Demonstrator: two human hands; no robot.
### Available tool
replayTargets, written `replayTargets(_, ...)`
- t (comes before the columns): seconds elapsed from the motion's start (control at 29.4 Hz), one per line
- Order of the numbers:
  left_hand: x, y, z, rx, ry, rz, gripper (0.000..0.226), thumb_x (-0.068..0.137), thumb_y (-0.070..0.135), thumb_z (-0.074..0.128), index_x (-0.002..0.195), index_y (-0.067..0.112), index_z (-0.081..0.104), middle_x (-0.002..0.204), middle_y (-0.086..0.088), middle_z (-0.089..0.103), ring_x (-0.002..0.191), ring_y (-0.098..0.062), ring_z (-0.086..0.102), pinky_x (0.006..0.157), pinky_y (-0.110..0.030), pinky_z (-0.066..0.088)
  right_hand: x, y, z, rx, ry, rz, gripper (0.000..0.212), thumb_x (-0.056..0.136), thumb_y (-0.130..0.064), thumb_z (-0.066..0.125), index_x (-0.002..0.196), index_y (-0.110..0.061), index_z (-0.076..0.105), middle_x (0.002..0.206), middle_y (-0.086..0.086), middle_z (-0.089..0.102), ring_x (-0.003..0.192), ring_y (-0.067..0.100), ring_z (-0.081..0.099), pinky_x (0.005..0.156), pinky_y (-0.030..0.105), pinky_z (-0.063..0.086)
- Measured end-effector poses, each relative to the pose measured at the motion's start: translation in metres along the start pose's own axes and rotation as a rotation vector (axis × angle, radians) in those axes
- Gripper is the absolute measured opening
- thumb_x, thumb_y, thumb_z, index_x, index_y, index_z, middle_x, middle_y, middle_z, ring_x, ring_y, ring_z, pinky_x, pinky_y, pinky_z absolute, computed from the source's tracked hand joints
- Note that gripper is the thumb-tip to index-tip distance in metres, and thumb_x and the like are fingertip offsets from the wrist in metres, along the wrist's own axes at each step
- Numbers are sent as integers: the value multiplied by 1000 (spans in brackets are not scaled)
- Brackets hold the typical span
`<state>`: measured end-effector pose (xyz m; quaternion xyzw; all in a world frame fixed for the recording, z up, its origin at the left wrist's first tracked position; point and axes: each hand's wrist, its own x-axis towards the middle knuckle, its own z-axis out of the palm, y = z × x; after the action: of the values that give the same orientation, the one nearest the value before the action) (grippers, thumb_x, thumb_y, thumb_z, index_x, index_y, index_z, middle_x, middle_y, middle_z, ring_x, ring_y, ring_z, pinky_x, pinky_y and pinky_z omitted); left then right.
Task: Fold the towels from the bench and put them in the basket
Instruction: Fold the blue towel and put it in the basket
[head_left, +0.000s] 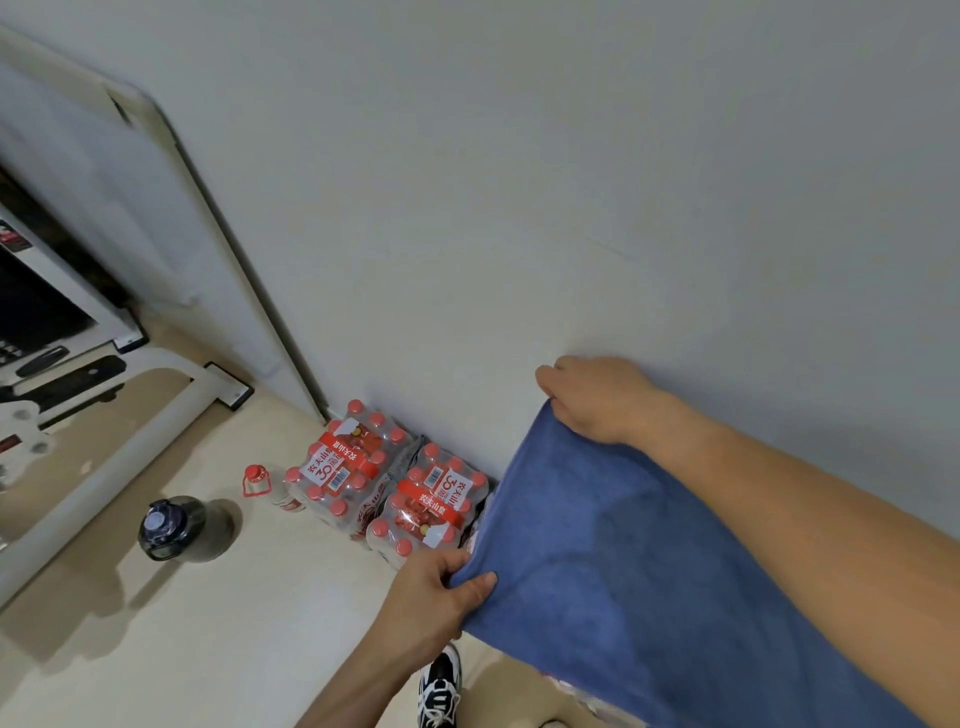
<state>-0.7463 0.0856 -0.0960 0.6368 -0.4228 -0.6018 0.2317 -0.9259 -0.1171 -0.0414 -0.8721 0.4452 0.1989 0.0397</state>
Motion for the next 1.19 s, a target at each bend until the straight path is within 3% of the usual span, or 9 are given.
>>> replayTargets(0.1, 3, 0, -1, 73, -12, 18, 22, 87, 25, 64, 74, 7, 67, 63, 1, 56, 56, -8, 48, 57, -19, 39, 4, 3, -1, 92, -59, 5, 6, 93, -17, 40, 96, -13, 43, 83, 8, 55, 72, 28, 53, 60, 37, 40)
replayTargets(0.24, 2, 4, 0, 26, 35, 26, 19, 87, 8, 62, 69, 6, 61, 63, 0, 51, 54, -5, 44, 52, -13, 36, 4, 7, -15, 225, -217, -10, 21, 82, -5, 47, 88, -24, 52, 96, -1, 61, 84, 21, 54, 69, 32, 44)
replayTargets(0.37, -3, 9, -1, 92, 21, 47, 21, 84, 5, 60, 67, 17, 60, 59, 7, 48, 51, -1, 41, 50, -10, 34, 1, 6, -39, 87, -305, -37, 29, 76, 3, 52, 80, -24, 60, 90, -1, 62, 79, 20, 57, 61, 28, 43)
replayTargets(0.58, -3, 10, -4, 105, -22, 38, 8, 78, 11, 58, 71, 14, 62, 60, 8, 50, 54, -3, 42, 51, -12, 33, 0, -8, -54, -269, -111, -3, 10, 83, -10, 52, 82, -19, 56, 73, -4, 44, 68, 21, 50, 49, 24, 30)
replayTargets(0.71, -5, 10, -3, 67, -19, 12, 16, 67, 23, 56, 79, 17, 65, 65, 7, 58, 58, -5, 50, 53, -14, 39, 2, -16, -47, -327, 2, 92, 20, 86, -4, 51, 70, -16, 48, 63, -2, 37, 51, 15, 34, 45, 24, 19)
replayTargets(0.88, -11, 13, 0, -119, 47, -44, 7, 89, 24, 64, 97, 24, 64, 86, 6, 72, 72, -4, 68, 55, -14, 48, -4, -20, -25, -181, 23, 151, 19, 82, 6, 47, 80, -13, 48, 64, -1, 36, 51, 14, 31, 44, 27, 20)
replayTargets(0.99, -15, 16, 1, -178, 114, -8, 11, 93, 25, 59, 97, 24, 69, 84, 6, 74, 70, -3, 68, 52, -13, 44, -9, -16, -16, 83, 110, 241, 18, 93, -13, 44, 80, -11, 57, 73, 3, 55, 60, 20, 46, 48, 29, 29)
replayTargets(1.09, -19, 24, 2, -202, 132, 76, 22, 91, 17, 61, 106, 31, 70, 97, 12, 73, 86, -5, 69, 66, -17, 52, -23, -12, -14, 408, 252, 321, 35, 94, -29, 43, 75, -7, 63, 73, 5, 65, 70, 25, 59, 62, 36, 47)
replayTargets(1.19, -27, 42, 7, -236, 76, 186, 34, 90, 9, 61, 113, 34, 66, 102, 18, 72, 93, -3, 68, 71, -17, 53, -46, -7, -17, 584, 354, 369, 34, 91, -37, 49, 79, -13, 70, 75, 1, 70, 73, 20, 63, 70, 37, 53)
